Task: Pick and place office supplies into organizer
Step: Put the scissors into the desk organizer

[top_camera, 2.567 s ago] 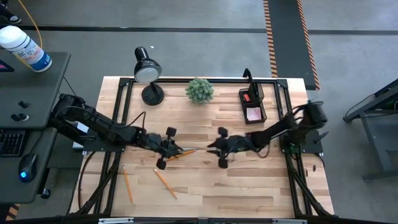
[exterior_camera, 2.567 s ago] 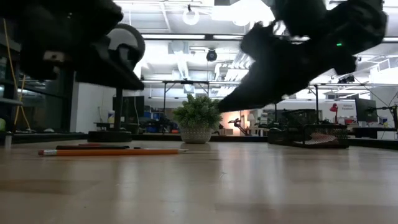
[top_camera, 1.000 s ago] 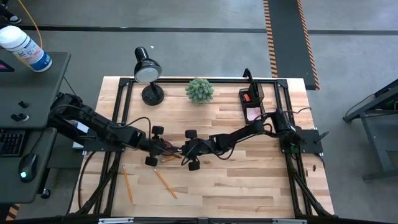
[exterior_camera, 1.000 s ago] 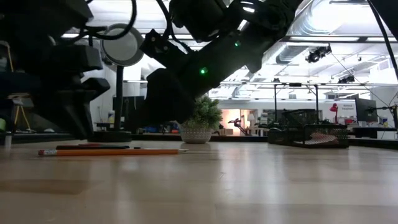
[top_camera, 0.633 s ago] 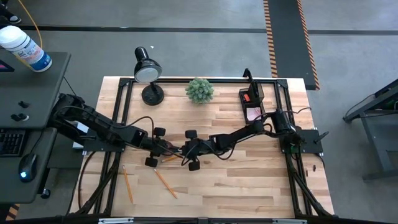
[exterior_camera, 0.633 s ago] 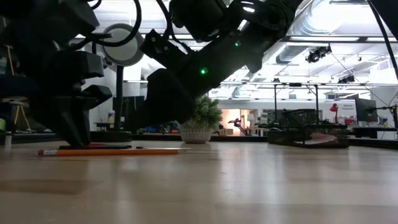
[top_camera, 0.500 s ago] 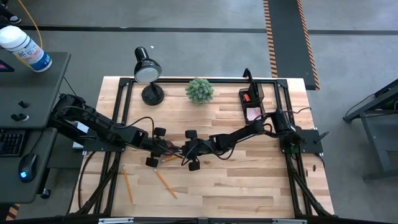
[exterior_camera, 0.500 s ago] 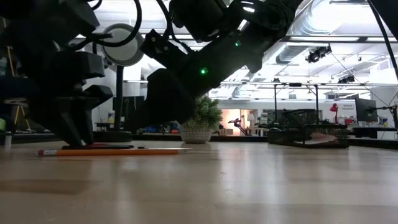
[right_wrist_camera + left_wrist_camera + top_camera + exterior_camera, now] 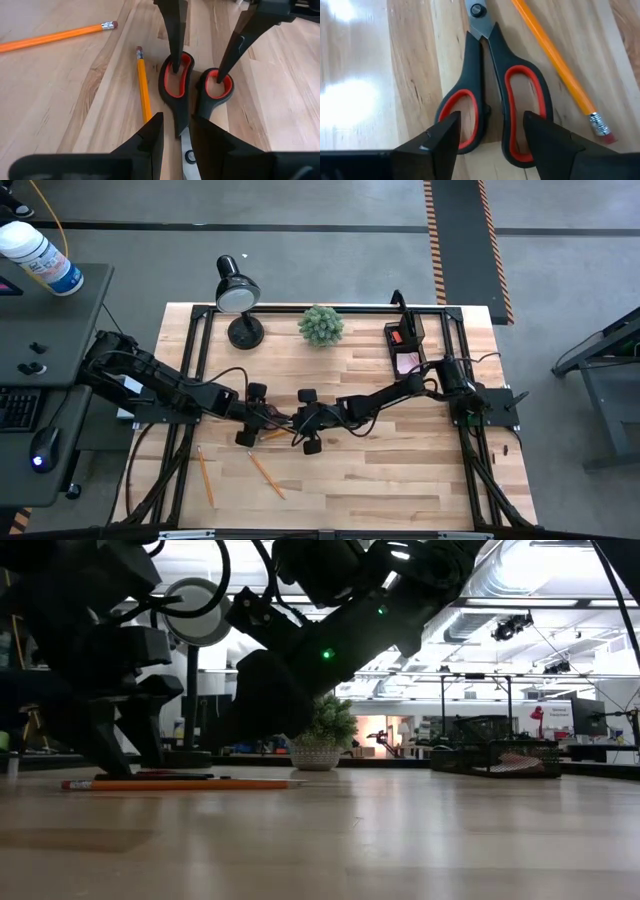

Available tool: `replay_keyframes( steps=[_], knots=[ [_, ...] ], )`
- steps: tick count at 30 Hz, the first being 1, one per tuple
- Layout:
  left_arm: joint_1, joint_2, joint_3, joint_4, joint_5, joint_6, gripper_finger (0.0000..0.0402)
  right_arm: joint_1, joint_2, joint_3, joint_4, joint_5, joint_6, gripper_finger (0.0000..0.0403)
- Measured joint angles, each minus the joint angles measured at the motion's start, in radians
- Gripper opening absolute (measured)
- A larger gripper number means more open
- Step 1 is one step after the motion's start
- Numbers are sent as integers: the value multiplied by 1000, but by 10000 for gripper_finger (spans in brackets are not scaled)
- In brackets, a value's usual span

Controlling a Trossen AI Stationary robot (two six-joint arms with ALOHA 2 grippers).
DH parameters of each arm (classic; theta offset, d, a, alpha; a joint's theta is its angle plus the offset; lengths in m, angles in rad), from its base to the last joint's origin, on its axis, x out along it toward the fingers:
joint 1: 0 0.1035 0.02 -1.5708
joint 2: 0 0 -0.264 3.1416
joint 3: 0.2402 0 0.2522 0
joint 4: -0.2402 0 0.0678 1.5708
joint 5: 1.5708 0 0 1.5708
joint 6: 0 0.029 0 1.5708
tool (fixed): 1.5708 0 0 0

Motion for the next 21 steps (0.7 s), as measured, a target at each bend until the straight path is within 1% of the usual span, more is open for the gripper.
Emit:
replay_keyframes(
  steps=[7,11,17,21],
  knots=[
    [0,1,0,0,-5,5,197,0,0,0,0,0,0,84],
    [0,25,0,10,-2,3,188,0,0,0,0,0,3,84],
    [0,53,2,28,0,7,185,0,0,0,0,0,4,84],
    [0,54,2,28,5,13,166,0,0,0,0,-18,4,84]
  ],
)
